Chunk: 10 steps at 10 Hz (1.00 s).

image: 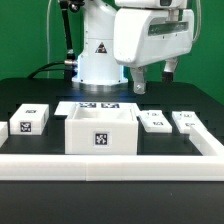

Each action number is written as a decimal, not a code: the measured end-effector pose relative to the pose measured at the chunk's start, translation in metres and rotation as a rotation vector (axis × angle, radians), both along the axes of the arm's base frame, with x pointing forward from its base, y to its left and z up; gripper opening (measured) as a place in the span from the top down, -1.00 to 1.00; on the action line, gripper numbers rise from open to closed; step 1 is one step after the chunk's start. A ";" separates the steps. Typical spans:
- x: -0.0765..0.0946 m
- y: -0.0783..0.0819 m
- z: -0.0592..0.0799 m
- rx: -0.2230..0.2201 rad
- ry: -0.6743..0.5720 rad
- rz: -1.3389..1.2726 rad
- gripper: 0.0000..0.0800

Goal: Assemble cabinet

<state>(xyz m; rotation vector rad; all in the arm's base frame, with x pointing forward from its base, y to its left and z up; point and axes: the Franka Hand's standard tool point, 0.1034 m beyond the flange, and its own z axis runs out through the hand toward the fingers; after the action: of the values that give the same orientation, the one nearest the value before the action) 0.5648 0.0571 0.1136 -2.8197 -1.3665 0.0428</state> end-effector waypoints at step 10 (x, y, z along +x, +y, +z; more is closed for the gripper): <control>-0.030 -0.011 -0.025 0.003 -0.009 0.272 -1.00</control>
Offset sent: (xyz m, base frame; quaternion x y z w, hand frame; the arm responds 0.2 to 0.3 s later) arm 0.0000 0.0000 0.0000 0.0000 0.0000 0.0000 1.0000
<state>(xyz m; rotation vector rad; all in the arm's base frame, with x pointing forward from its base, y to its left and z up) 0.5351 0.0456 0.0881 -2.6123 -1.7388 0.0297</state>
